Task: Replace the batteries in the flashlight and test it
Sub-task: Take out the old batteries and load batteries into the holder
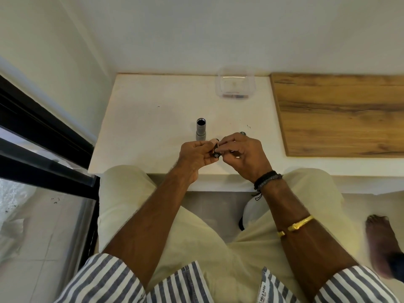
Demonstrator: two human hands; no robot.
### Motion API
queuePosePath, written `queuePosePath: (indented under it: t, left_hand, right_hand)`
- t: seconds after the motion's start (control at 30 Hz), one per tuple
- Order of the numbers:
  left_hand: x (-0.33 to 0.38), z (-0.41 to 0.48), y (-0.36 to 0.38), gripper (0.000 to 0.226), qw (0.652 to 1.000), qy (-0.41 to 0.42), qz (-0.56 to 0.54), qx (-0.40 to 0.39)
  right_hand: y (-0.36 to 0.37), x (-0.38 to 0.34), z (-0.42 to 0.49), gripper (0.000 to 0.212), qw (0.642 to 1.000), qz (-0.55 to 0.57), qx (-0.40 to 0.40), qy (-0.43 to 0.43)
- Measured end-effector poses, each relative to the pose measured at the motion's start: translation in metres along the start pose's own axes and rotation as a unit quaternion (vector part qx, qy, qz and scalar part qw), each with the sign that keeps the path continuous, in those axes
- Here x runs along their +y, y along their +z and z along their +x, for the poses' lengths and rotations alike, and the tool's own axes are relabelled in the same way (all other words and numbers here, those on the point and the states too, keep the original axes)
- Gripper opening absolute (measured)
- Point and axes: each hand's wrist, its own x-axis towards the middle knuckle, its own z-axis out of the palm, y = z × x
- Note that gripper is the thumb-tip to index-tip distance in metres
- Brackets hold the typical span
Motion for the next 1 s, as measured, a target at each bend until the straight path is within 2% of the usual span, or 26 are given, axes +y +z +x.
queuePosePath:
  t: [0.27, 0.37, 0.6, 0.73, 0.83, 1.0]
  left_hand:
    - [-0.005, 0.0, 0.002, 0.019, 0.999, 0.005, -0.039, -0.001]
    - [-0.005, 0.001, 0.003, 0.023, 0.998, -0.003, -0.059, 0.004]
    - [-0.006, 0.004, -0.001, 0.024, 0.989, -0.04, -0.138, -0.036]
    - [-0.007, 0.003, -0.001, 0.027, 0.983, -0.048, -0.163, -0.065]
    - [-0.005, 0.002, -0.003, 0.025, 0.974, -0.06, -0.196, -0.101]
    - [0.002, 0.0, 0.001, 0.028, 0.962, -0.064, -0.221, -0.148]
  right_hand:
    - [0.0, 0.002, -0.002, 0.014, 0.995, 0.053, 0.041, 0.08]
    - [-0.002, 0.005, -0.002, 0.011, 0.984, 0.088, 0.084, 0.134]
    - [-0.013, 0.032, 0.005, 0.013, 0.899, 0.197, 0.221, 0.322]
    - [-0.009, 0.05, 0.011, 0.016, 0.863, 0.18, 0.266, 0.391]
    - [-0.002, 0.061, 0.014, 0.01, 0.867, 0.133, 0.244, 0.413]
    - [0.007, 0.069, 0.014, 0.013, 0.884, 0.054, 0.211, 0.415]
